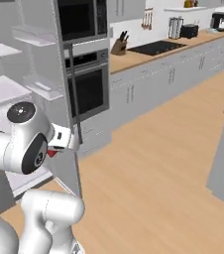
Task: Take the strawberry from the fridge and place it on top of the pancake, located on the dining counter.
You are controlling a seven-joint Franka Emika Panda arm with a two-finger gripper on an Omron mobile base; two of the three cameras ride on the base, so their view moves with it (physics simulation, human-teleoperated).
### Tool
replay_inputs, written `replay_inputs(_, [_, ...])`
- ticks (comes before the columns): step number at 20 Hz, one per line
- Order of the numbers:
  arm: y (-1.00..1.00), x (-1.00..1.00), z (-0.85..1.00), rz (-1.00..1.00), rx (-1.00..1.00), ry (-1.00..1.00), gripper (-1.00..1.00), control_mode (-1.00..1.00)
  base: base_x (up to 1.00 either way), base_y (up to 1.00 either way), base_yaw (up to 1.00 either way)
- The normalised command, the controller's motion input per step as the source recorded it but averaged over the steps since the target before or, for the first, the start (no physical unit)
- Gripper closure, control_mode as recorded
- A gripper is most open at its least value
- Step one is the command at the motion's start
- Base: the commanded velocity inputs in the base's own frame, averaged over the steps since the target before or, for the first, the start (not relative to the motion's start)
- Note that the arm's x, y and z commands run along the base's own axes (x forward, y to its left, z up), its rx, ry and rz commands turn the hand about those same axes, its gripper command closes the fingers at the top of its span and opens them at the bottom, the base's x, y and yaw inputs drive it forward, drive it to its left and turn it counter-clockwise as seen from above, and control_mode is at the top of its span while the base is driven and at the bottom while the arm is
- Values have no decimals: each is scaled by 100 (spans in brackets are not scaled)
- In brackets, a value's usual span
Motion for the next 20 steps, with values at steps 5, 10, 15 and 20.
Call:
replay_inputs(5, [0, 0, 0, 0, 0, 0, 100, 100, -29, -7, -79])
replay_inputs(10, [0, 0, 0, 0, 0, 0, 100, 100, -1, -85, -58])
replay_inputs(15, [0, 0, 0, 0, 0, 0, 100, 100, 0, -100, -23])
replay_inputs(20, [0, 0, 0, 0, 0, 0, 100, 100, 11, -100, -2])
